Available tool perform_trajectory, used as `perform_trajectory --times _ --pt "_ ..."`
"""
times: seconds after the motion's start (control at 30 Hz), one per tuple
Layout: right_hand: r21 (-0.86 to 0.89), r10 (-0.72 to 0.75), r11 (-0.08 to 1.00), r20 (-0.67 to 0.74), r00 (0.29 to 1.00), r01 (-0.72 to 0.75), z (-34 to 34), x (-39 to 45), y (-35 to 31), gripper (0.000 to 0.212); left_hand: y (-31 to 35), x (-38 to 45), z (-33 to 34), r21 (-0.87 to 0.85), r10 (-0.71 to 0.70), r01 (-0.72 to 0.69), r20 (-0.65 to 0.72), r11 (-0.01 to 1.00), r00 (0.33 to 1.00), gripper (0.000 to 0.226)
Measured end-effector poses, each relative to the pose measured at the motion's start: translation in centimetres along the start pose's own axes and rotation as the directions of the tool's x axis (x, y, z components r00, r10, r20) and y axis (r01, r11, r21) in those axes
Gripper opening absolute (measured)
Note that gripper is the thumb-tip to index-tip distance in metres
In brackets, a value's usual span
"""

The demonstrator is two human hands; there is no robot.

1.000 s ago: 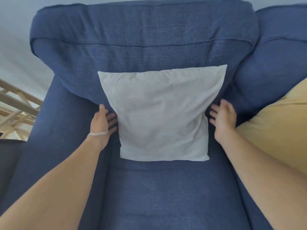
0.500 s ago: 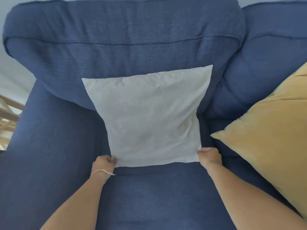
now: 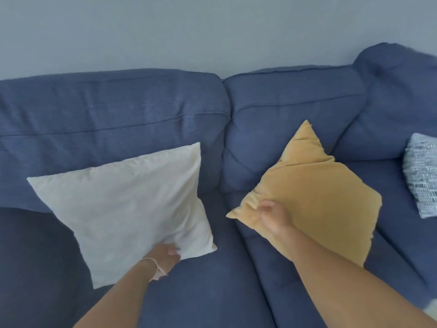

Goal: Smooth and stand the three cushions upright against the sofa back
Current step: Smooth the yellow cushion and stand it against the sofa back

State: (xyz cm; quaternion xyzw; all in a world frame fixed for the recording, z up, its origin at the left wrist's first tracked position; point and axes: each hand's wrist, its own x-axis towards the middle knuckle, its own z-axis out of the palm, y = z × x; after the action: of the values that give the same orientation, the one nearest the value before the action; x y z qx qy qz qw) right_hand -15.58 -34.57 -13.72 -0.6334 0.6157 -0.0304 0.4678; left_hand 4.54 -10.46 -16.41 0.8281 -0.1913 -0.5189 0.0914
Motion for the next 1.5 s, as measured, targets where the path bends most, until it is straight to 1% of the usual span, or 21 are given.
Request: perform_trajectory --times 0.17,0.27,0.33,0.4,0.47,0.5,0.53,0.6,0.67,0.77,0.93,1.03,1.07,1.1,1.17,1.23,1.27,1.33,1.37,1.43,1.5 --pt "-0.193 -0.164 0.973 -0.21 0.964 0.124 -10.1 3.3 0.7 0.03 12.6 0.2 1.5 0.05 0.252 -0.249 -0.07 0.967 0.965 0.025" --pt "-0.385 -0.254 0.912 -0.267 0.93 0.139 -16.0 6.8 4.5 0.037 18.6 1.9 4.0 0.055 0.332 -0.328 -0.179 0.943 0.926 0.044" --pt "-0.453 -0.245 0.885 -0.249 0.937 0.11 -19.7 9.3 7.0 0.045 21.6 3.4 5.7 -0.003 0.23 -0.24 -0.278 0.971 0.933 0.068" --pt "-0.457 -0.232 0.883 -0.229 0.946 0.106 -22.8 12.1 9.0 0.057 23.1 4.6 7.8 -0.161 -0.051 -0.002 -0.328 0.987 0.943 0.087" --pt "-0.46 -0.175 0.884 -0.171 0.97 0.079 -25.8 14.6 11.0 0.074 23.5 5.2 10.1 -0.395 -0.315 0.233 -0.156 0.888 0.936 0.089" --pt "-0.47 -0.148 0.879 -0.113 0.982 0.079 -26.8 15.3 12.1 0.082 23.6 5.3 11.6 -0.529 -0.347 0.292 -0.006 0.797 0.938 0.083" --pt "-0.453 -0.119 0.888 -0.056 0.991 0.081 -27.4 15.8 13.5 0.088 23.7 5.2 13.0 -0.655 -0.327 0.305 0.093 0.691 0.941 0.079" --pt "-0.427 -0.073 0.902 -0.012 0.997 0.061 -27.9 16.2 15.3 0.089 24.5 5.9 15.4 -0.815 -0.268 0.176 0.027 0.551 0.963 0.075" --pt "-0.385 -0.058 0.922 -0.053 0.997 0.033 -28.4 16.1 15.4 0.084 26.4 6.3 16.4 -0.844 -0.283 0.03 -0.146 0.536 0.948 0.08" --pt "-0.431 -0.085 0.901 -0.053 0.995 0.054 -29.7 15.3 14.5 0.073 29.3 5.9 16.3 -0.834 -0.28 -0.102 -0.293 0.542 0.914 0.088" --pt "-0.423 0.058 0.905 0.03 0.998 -0.04 -32.2 13.5 17.2 0.068 33.7 6.1 14.6 -0.651 -0.003 -0.371 -0.497 0.662 0.868 0.074" --pt "-0.383 0.206 0.91 0.08 0.975 -0.16 -32.7 13.2 18.9 0.049 36.0 6.5 14.6 -0.375 0.138 -0.357 -0.5 0.855 0.855 0.093" --pt "-0.409 0.191 0.9 0.061 0.98 -0.151 -32.8 13.3 18.8 0.044 36.6 6.4 15.0 -0.237 0.18 -0.348 -0.528 0.907 0.83 0.094" --pt "-0.456 0.152 0.88 0.009 0.988 -0.131 -32.8 13.5 18.2 0.044 37.0 6.2 15.6 -0.095 0.242 -0.356 -0.57 0.93 0.785 0.092" --pt "-0.477 -0.024 0.878 -0.138 0.99 -0.045 -32.7 14.1 15.8 0.05 38.1 5.3 16.9 0.166 0.419 -0.421 -0.653 0.892 0.631 0.087" --pt "-0.437 -0.284 0.885 -0.243 0.927 0.157 -31.5 14.9 12.6 0.053 39.2 4.7 18.8 0.308 0.541 -0.472 -0.669 0.826 0.51 0.082" --pt "-0.448 -0.428 0.847 -0.252 0.868 0.288 -30.5 15.4 11.1 0.055 39.5 4.8 19.7 0.341 0.565 -0.467 -0.642 0.816 0.518 0.08" --pt "-0.541 -0.59 0.711 -0.11 0.8 0.449 -28.5 17.5 10.8 0.059 39.1 6.0 21.4 0.371 0.544 -0.398 -0.541 0.839 0.642 0.078" --pt "-0.594 -0.566 0.649 0.041 0.824 0.475 -27.2 18.8 11.7 0.065 38.3 7.1 22.0 0.381 0.508 -0.349 -0.497 0.856 0.703 0.078" --pt "-0.674 -0.39 0.573 0.276 0.879 0.466 -25.2 21.6 14.2 0.076 36.7 9.0 22.4 0.409 0.453 -0.268 -0.471 0.872 0.757 0.077" --pt "-0.654 -0.364 0.606 0.28 0.889 0.454 -24.3 23.4 13.7 0.074 36.9 9.7 21.9 0.434 0.429 -0.204 -0.52 0.877 0.739 0.078"
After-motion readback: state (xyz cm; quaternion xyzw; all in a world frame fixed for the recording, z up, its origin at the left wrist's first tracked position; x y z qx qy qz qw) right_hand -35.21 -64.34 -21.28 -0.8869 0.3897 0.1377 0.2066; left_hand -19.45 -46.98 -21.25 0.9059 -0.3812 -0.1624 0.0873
